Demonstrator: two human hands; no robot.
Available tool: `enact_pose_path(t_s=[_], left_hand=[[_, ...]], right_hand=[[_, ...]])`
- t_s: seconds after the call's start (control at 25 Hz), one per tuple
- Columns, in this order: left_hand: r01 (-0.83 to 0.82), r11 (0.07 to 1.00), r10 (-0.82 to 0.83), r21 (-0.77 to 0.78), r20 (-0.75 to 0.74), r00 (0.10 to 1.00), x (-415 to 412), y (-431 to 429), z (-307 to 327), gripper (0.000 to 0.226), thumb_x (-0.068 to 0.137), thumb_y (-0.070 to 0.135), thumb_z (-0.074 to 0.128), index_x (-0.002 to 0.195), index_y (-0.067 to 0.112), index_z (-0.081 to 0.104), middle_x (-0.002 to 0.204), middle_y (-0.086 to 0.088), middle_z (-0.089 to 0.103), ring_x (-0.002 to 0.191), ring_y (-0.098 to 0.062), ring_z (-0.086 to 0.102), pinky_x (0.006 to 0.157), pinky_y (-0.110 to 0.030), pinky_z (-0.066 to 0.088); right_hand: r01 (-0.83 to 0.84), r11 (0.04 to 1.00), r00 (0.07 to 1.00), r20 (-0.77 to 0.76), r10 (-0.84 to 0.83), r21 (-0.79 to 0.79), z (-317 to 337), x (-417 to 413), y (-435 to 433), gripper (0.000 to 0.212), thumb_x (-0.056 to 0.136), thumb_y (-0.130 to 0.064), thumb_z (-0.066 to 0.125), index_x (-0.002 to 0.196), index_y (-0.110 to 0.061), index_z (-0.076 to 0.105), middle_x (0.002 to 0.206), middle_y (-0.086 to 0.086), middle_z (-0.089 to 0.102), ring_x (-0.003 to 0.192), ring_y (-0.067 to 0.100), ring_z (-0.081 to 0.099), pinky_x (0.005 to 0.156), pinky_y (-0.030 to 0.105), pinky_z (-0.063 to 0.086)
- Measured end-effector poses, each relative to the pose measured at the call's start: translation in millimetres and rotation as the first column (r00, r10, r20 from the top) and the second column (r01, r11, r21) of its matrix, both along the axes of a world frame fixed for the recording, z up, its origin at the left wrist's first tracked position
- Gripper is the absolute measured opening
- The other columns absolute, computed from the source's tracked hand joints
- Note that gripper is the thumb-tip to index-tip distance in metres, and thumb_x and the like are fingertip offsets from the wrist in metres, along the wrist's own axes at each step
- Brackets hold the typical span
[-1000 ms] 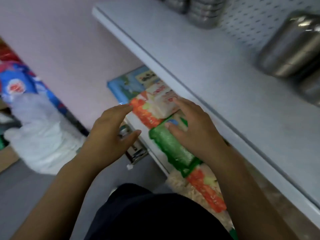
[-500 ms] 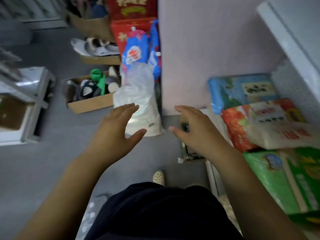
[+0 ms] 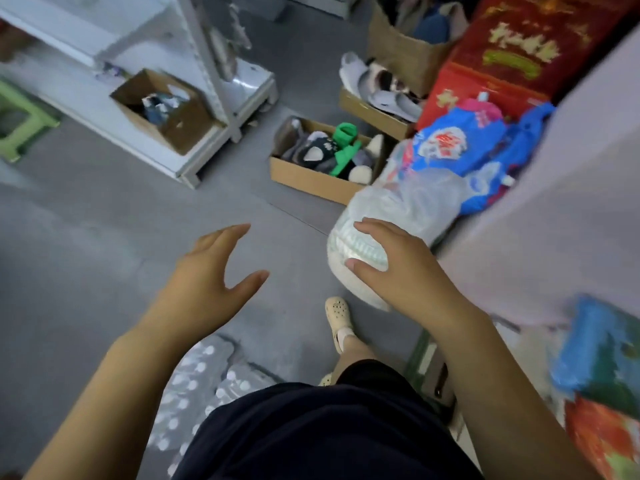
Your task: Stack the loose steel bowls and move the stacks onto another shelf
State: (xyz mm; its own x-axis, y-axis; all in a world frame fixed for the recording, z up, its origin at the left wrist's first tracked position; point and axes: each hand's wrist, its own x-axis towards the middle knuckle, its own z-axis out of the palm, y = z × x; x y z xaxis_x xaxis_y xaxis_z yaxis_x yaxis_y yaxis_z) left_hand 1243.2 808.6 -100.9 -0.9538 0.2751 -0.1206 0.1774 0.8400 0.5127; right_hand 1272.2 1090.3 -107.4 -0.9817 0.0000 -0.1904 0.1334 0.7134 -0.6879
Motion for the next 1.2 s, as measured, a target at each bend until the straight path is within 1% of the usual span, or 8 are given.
enact_pose_path(t_s=[0.2,0.32,0.4,0.6,0.76,0.88,0.96,1.2], left_hand=[[-0.15,0.988,0.152,-0.036,0.062,0.986,-63,0,1,0.08,0.09,0.05,0.068,0.157,0.031,0.03,0.158,0.005,0.041,0.147,-0.015,0.032,0.113,-0.028,0.029],[-0.208,0.978,0.21,-0.031,0.075,0.975,-106,8,12,0.081,0.09,0.051,0.067,0.158,0.033,0.026,0.159,0.007,0.038,0.147,-0.013,0.032,0.113,-0.026,0.028],[-0.281,0.959,0.282,-0.024,0.046,0.958,-132,3,16,0.081,0.09,0.051,0.067,0.158,0.033,0.026,0.159,0.007,0.038,0.146,-0.014,0.034,0.113,-0.026,0.028],[-0.504,0.864,0.504,-0.018,0.041,0.863,-150,-41,12,0.079,0.091,0.051,0.067,0.158,0.031,0.028,0.158,0.008,0.04,0.146,-0.012,0.033,0.11,-0.021,0.024],[-0.658,0.753,0.658,0.002,0.044,0.752,-152,-95,3,0.079,0.09,0.052,0.067,0.157,0.034,0.028,0.158,0.014,0.038,0.147,-0.009,0.031,0.114,-0.026,0.026],[-0.735,0.677,0.735,0.035,0.031,0.678,-166,-148,-1,0.079,0.09,0.052,0.068,0.156,0.034,0.029,0.157,0.015,0.038,0.146,-0.007,0.031,0.111,-0.022,0.025],[-0.752,0.658,0.752,0.038,0.011,0.659,-186,-191,-1,0.078,0.091,0.053,0.067,0.156,0.034,0.029,0.156,0.014,0.04,0.145,-0.008,0.032,0.109,-0.021,0.025],[-0.705,0.709,0.703,0.003,-0.073,0.707,-270,-327,20,0.075,0.092,0.054,0.064,0.156,0.031,0.031,0.156,0.013,0.041,0.144,-0.009,0.034,0.109,-0.02,0.026]], right_hand=[[-0.22,0.975,0.975,-0.001,0.22,-0.039,-7,-120,-2,0.053,0.096,-0.033,0.072,0.147,-0.028,0.055,0.154,-0.012,0.051,0.141,0.002,0.043,0.108,0.011,0.028],[-0.307,0.951,0.952,-0.013,0.306,-0.024,-6,-186,-2,0.053,0.096,-0.033,0.073,0.146,-0.025,0.057,0.153,-0.009,0.054,0.141,0.008,0.047,0.116,0.022,0.035],[-0.382,0.924,0.924,-0.015,0.382,-0.017,-5,-233,-12,0.052,0.095,-0.031,0.074,0.145,-0.022,0.059,0.15,-0.004,0.057,0.14,0.014,0.05,0.117,0.029,0.038],[-0.588,0.809,0.809,-0.028,0.588,0.003,-8,-317,-89,0.052,0.095,-0.033,0.074,0.144,-0.022,0.059,0.15,-0.005,0.058,0.14,0.009,0.049,0.109,0.013,0.03],[-0.736,0.677,0.677,0.018,0.736,-0.018,-10,-359,-171,0.054,0.097,-0.035,0.071,0.148,-0.026,0.056,0.154,-0.011,0.052,0.144,0.006,0.044,0.111,0.013,0.026],[-0.781,0.625,0.625,0.015,0.78,0.004,-9,-391,-237,0.053,0.099,-0.037,0.068,0.149,-0.03,0.053,0.155,-0.016,0.05,0.144,0.003,0.042,0.104,0.007,0.022],[-0.777,0.629,0.629,-0.007,0.777,-0.012,-3,-414,-285,0.053,0.099,-0.038,0.068,0.15,-0.032,0.053,0.154,-0.016,0.05,0.143,0.002,0.042,0.104,0.009,0.024],[-0.754,0.655,0.656,-0.076,0.751,-0.044,14,-487,-420,0.053,0.097,-0.036,0.07,0.148,-0.03,0.056,0.152,-0.014,0.053,0.141,0.002,0.044,0.11,0.014,0.029]])
